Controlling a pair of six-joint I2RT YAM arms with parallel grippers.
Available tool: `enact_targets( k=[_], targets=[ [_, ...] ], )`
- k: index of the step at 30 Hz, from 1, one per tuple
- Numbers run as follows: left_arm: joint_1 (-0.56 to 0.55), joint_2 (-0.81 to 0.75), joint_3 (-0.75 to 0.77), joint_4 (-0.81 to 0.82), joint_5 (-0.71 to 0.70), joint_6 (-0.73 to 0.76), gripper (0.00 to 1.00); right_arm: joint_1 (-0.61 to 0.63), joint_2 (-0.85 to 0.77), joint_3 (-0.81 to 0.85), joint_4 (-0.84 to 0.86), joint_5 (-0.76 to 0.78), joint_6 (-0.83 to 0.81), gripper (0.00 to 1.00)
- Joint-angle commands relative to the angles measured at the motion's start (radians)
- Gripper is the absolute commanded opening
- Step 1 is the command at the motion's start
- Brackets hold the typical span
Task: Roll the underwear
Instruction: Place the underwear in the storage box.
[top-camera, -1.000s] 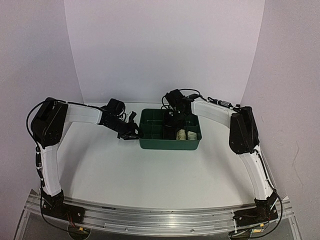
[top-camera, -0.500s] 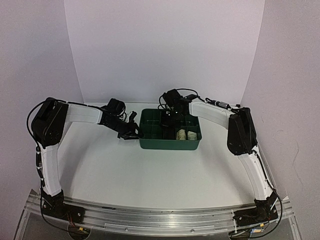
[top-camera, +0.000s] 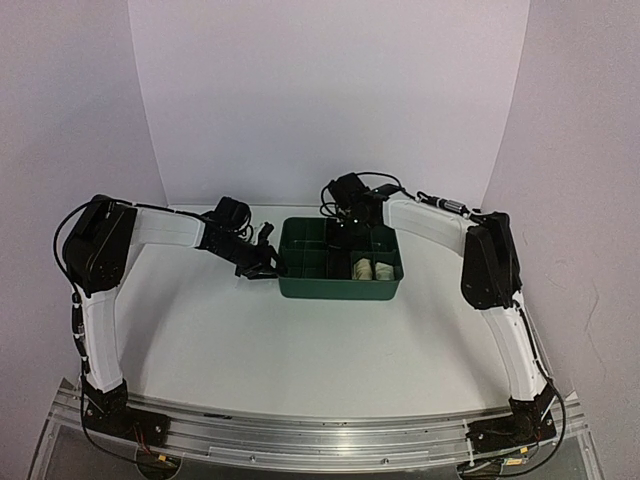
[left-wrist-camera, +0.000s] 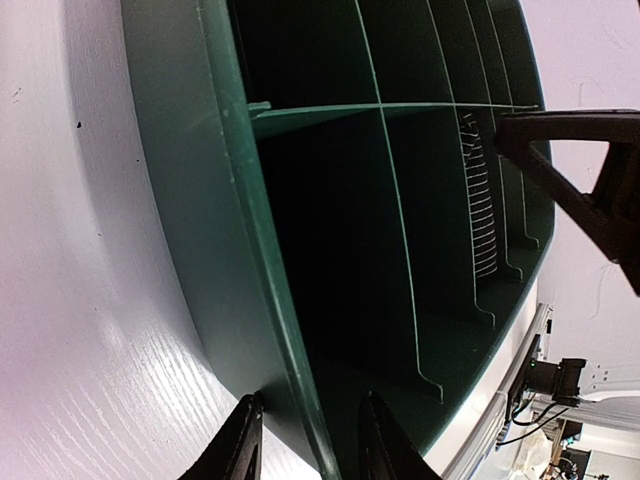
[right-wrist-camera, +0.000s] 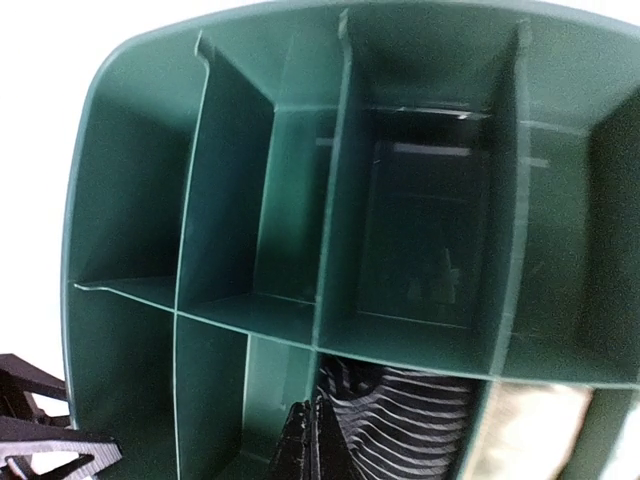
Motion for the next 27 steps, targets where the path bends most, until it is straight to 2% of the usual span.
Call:
enact_targets(
  k=[1, 27],
  targets=[
    [-0.003, 0.002, 0.035, 0.011, -0.004, 0.016, 0.32, -0.004, -0.082, -0.025, -0.011, 0.048, 0.009, 0.0],
    [-0.003, 0.021, 0.055, -0.002, -0.004, 0.026, 0.32, -0.005, 0.111, 0.086, -0.013, -0.052, 0.064, 0.0]
  ],
)
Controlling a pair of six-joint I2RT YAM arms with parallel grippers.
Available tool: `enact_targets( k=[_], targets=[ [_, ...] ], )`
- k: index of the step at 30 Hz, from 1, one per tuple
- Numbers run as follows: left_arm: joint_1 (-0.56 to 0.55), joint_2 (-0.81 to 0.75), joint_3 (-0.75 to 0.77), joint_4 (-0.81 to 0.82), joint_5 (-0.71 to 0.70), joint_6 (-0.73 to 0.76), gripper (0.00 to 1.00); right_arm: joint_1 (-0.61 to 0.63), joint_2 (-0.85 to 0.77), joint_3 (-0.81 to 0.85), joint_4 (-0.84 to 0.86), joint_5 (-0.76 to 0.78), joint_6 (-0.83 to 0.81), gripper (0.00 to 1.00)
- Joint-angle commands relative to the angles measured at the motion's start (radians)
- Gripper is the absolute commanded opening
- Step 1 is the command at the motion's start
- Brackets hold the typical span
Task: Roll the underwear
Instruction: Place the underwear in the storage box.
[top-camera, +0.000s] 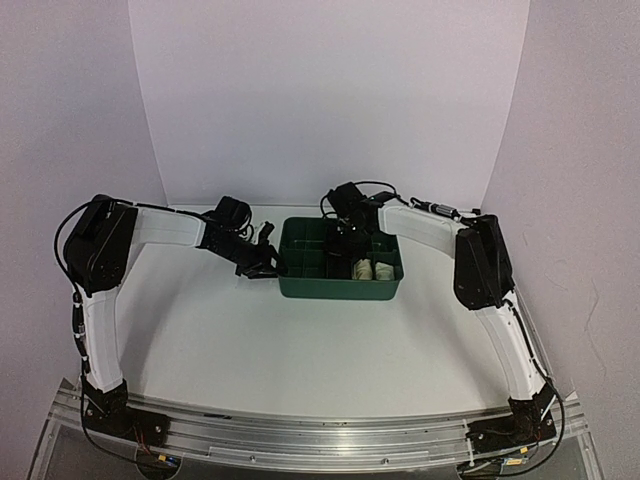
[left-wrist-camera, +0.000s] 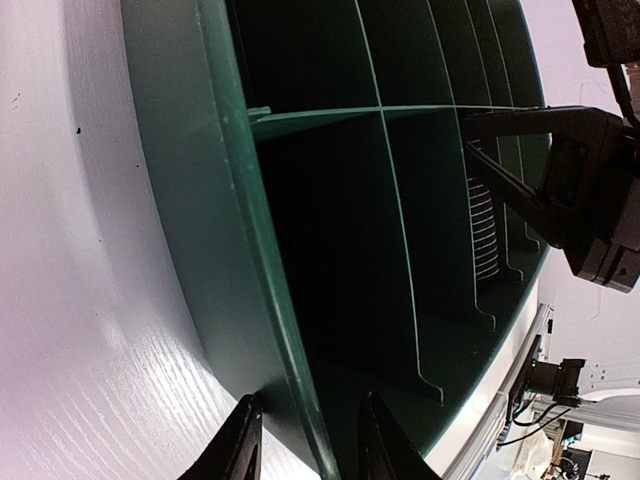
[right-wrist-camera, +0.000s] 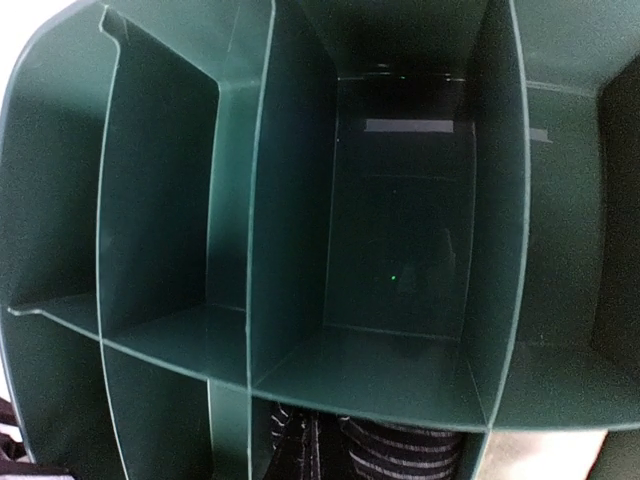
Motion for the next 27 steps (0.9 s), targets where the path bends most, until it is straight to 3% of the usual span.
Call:
enact_targets(
  k=[1, 14, 27],
  targets=[
    [-0.003, 0.015, 0.045, 0.003, -0.005, 0.023, 0.32, 0.001, 0.049, 0.065, -0.004, -0.043, 0.024, 0.0],
    [-0.002, 0.012, 0.04, 0.005, -0.008, 0.033, 0.32, 0.002, 0.097, -0.042, -0.027, 0.014, 0.063, 0.0],
    [0.002, 0.002, 0.055, -0.002, -0.016, 0.043, 0.33, 0.001, -0.102, 0.134, -0.041, 0.033, -0.085, 0.0]
  ],
)
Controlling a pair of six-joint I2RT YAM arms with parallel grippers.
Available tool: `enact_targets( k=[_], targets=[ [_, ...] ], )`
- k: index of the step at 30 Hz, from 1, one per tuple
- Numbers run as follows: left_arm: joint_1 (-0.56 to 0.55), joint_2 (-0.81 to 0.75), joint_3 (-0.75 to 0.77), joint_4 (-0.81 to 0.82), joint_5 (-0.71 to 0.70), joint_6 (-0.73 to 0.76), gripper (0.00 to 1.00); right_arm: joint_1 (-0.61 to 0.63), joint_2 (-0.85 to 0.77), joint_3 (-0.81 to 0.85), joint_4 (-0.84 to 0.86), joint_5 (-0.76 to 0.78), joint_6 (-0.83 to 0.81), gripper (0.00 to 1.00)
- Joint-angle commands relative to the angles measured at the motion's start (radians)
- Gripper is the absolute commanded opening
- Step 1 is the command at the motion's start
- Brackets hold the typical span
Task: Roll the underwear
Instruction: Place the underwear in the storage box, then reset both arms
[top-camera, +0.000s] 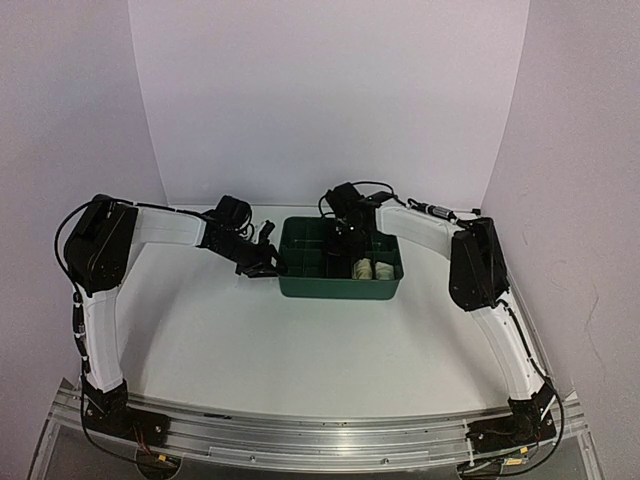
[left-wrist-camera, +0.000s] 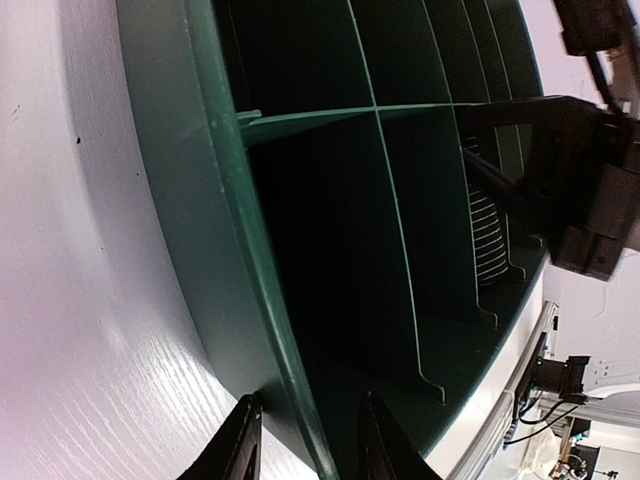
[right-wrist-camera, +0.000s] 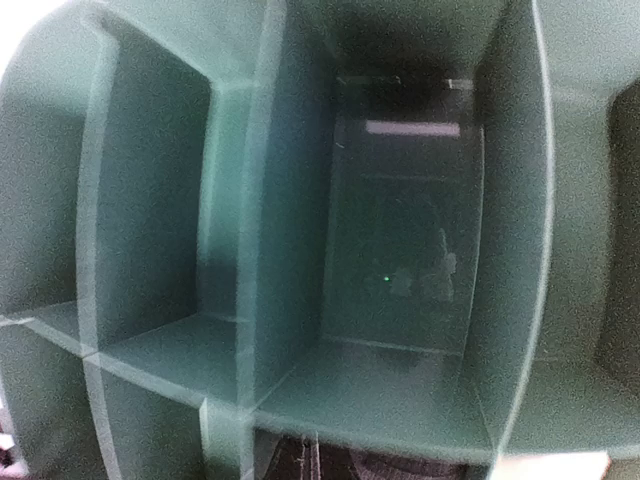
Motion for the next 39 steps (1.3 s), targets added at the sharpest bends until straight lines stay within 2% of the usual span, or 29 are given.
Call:
enact_targets(
  k=[1, 6, 14, 19, 26, 31, 33, 36, 39],
  targets=[
    [0.004, -0.002, 0.046, 0.004, -0.009, 0.021, 0.33, 0.005, -0.169, 0.071, -0.015, 0.033, -0.075, 0.0],
    [0.009, -0.007, 0.039, 0.004, -0.006, 0.02, 0.33, 0.003, -0.288, 0.012, -0.014, 0.088, -0.113, 0.0],
    [0.011, -0.032, 0.033, 0.009, 0.013, -0.002, 0.33, -0.071, -0.483, -0.203, -0.015, 0.144, -0.128, 0.0],
    [0.028, -0.062, 0.046, -0.007, 0.018, -0.002, 0.4, -0.175, -0.6, -0.386, -0.014, 0.107, -0.117, 0.0],
    [0.051, -0.139, 0.057, -0.076, -0.003, 0.075, 0.52, -0.362, -0.814, -0.679, -0.011, 0.069, -0.162, 0.01],
    [0.09, -0.256, 0.04, -0.168, -0.034, 0.171, 0.59, -0.495, -0.975, -0.861, 0.013, 0.023, -0.266, 0.17],
    [0.138, -0.333, -0.001, -0.183, -0.046, 0.209, 0.62, -0.545, -1.04, -0.937, 0.038, 0.004, -0.32, 0.3],
    [0.26, -0.473, -0.097, -0.183, -0.059, 0.269, 0.67, -0.587, -1.148, -1.077, 0.1, 0.013, -0.413, 0.48],
    [0.378, -0.619, -0.211, -0.174, -0.063, 0.345, 0.72, -0.597, -1.304, -1.238, 0.213, 0.046, -0.458, 0.59]
  ],
)
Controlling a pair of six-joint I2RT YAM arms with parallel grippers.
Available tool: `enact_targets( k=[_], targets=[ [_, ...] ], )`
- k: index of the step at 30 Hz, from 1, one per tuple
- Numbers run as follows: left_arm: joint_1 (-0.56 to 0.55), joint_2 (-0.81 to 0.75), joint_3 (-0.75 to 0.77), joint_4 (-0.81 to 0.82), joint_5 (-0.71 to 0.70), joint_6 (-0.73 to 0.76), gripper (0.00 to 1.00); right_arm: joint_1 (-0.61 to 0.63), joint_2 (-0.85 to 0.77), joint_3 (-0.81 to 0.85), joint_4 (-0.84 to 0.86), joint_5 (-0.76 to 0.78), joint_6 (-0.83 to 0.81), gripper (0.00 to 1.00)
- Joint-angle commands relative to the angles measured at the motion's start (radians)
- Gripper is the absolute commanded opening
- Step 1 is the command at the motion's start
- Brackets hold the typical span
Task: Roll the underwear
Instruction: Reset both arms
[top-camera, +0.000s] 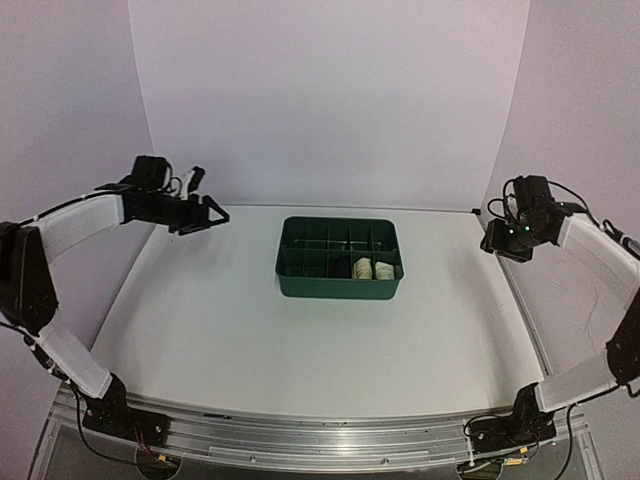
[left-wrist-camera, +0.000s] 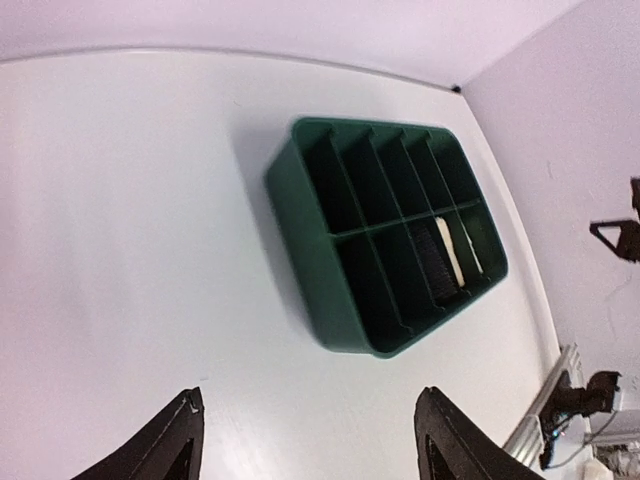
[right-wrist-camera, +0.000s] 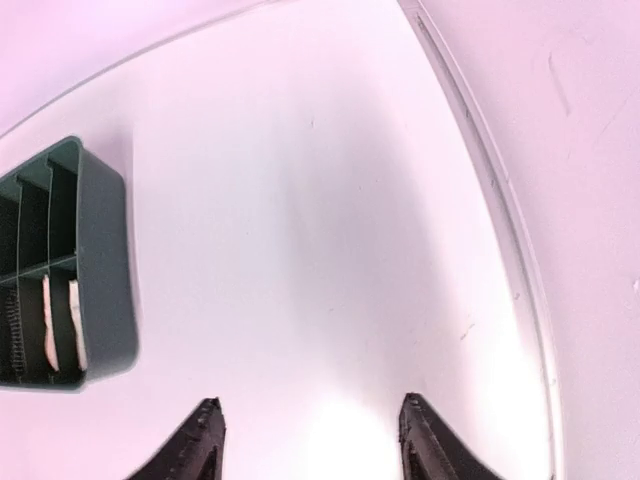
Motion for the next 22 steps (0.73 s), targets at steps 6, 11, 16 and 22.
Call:
enact_targets(
  k=[6, 11, 16, 22],
  targets=[
    [0.19, -0.484, -0.411, 0.14, -0.234, 0.15, 0.94, -0.012, -0.49, -0.482, 0.384, 0.045, -0.174, 0.77],
    [0.189, -0.629, -0.611, 0.258, -0.481, 0.029, 1.0, -0.013, -0.602, -0.674, 0.482, 0.014, -0.203, 0.79],
    [0.191, -0.615, -0.679, 0.258, -0.561, -0.034, 1.0, -0.012, -0.646, -0.788, 0.554, 0.031, -0.198, 0.79],
    [0.204, -0.634, -0.706, 0.277, -0.538, -0.009, 1.0, -0.012, -0.606, -0.828, 0.638, 0.007, -0.203, 0.79]
  ],
)
